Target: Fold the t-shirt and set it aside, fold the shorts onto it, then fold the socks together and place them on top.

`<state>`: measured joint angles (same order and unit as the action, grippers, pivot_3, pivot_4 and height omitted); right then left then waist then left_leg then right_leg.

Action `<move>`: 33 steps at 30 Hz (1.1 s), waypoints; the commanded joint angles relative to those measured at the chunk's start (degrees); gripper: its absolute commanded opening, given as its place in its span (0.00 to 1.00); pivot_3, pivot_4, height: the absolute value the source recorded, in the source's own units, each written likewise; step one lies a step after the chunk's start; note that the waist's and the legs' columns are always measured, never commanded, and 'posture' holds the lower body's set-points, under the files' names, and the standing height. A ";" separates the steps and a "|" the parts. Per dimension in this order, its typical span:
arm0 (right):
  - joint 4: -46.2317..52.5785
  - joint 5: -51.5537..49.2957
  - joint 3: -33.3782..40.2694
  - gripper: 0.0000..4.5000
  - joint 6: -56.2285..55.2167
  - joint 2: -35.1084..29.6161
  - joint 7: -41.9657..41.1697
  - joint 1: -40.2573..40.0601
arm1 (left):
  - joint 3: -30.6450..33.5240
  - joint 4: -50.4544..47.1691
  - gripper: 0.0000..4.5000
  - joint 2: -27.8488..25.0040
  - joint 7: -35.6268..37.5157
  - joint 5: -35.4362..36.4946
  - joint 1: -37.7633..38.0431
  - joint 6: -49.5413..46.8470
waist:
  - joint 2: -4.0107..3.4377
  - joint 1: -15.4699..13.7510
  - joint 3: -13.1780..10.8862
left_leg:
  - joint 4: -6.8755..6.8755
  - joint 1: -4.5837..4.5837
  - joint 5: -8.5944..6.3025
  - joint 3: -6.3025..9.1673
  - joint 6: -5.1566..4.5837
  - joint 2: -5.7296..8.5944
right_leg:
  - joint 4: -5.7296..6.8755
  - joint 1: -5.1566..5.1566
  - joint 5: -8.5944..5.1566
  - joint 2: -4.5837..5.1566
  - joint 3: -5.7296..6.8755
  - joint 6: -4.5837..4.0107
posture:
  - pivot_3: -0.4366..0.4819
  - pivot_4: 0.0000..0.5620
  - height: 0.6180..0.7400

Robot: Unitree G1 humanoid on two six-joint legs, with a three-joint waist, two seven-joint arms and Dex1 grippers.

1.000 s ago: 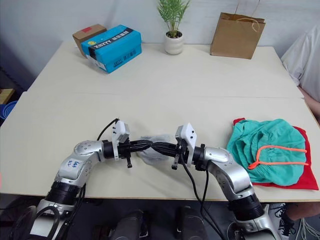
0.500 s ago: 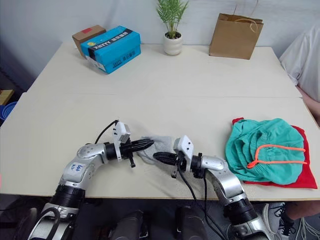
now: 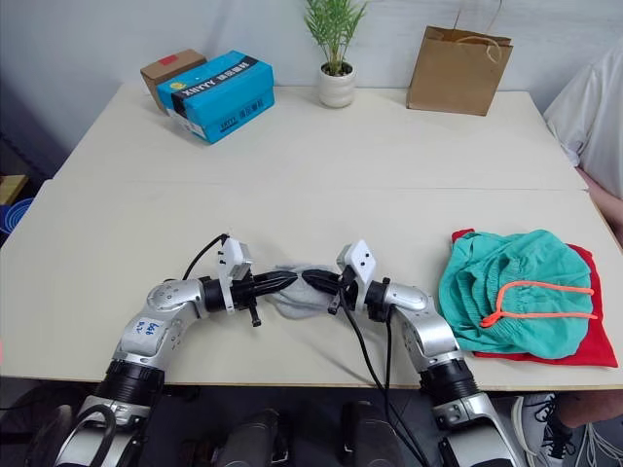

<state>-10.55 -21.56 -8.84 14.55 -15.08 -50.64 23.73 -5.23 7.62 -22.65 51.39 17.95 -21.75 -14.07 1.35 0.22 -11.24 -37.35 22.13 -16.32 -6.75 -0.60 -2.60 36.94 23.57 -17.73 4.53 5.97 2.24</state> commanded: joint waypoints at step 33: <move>1.69 -27.92 16.39 0.01 64.63 3.27 22.37 10.72 | 2.70 1.49 0.00 -0.64 6.77 0.95 3.09 6.67 | 0.19 1.83 0.30 | 0.18 -0.05 0.09 -0.02 0.04 -0.09 | 0.00 0.05 0.03 -0.06 -0.01 -0.11 | 0.48 0.27 1.00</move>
<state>-8.29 -50.25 8.13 79.70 -12.64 -28.17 35.44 -3.16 9.56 -22.97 58.22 18.76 -19.36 -8.17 1.54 2.05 -10.94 -37.17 22.08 -16.23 -6.76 -0.57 -2.69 36.94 23.61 -17.69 4.47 5.97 2.14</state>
